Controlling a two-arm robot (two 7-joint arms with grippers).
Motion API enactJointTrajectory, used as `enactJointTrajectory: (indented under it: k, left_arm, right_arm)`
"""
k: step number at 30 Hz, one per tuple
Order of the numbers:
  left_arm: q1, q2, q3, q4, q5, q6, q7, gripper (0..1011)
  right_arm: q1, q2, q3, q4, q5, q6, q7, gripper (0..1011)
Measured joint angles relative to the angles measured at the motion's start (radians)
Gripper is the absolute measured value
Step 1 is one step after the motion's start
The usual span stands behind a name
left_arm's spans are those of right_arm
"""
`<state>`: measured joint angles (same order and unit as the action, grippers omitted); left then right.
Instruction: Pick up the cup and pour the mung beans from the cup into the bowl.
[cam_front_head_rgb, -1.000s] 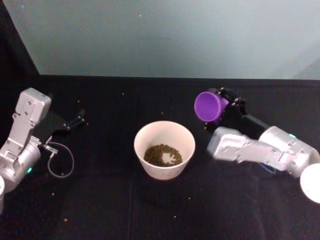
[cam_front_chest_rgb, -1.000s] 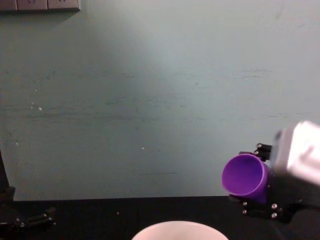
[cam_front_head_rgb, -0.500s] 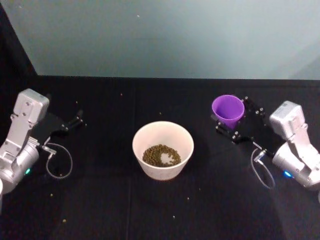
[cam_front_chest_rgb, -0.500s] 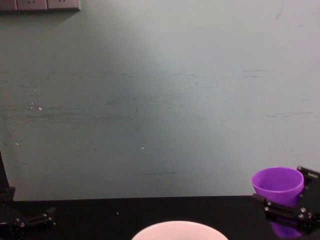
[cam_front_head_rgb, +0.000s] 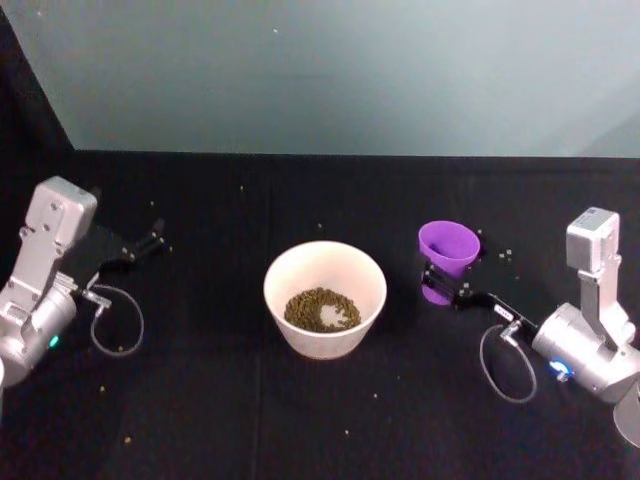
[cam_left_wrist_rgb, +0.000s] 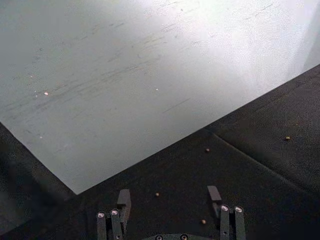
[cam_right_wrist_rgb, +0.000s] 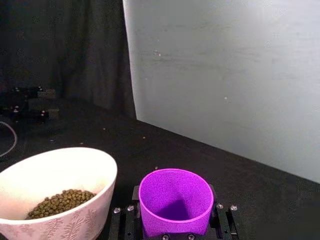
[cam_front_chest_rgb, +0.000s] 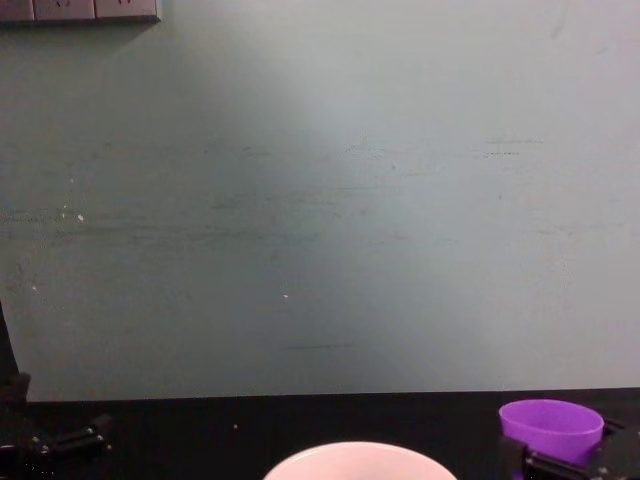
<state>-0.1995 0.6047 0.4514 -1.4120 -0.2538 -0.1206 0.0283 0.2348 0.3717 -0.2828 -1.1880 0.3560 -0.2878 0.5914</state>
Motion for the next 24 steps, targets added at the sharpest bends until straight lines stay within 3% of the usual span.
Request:
enactJointTrajectory:
  k: [7,14,24]
  left_arm:
    - [0.0,0.0,0.0,0.0,0.0,0.0,0.0,1000]
    - [0.0,0.0,0.0,0.0,0.0,0.0,0.0,1000]
    - [0.0,0.0,0.0,0.0,0.0,0.0,0.0,1000]
  right_arm:
    - [0.016,-0.004,-0.022,0.031,0.019,-0.023,0.032,735]
    - [0.016,0.002,-0.039,0.016,-0.008,-0.028,0.012,735]
    - [0.016,0.003,-0.054,-0.018,-0.042,0.047,-0.05,735]
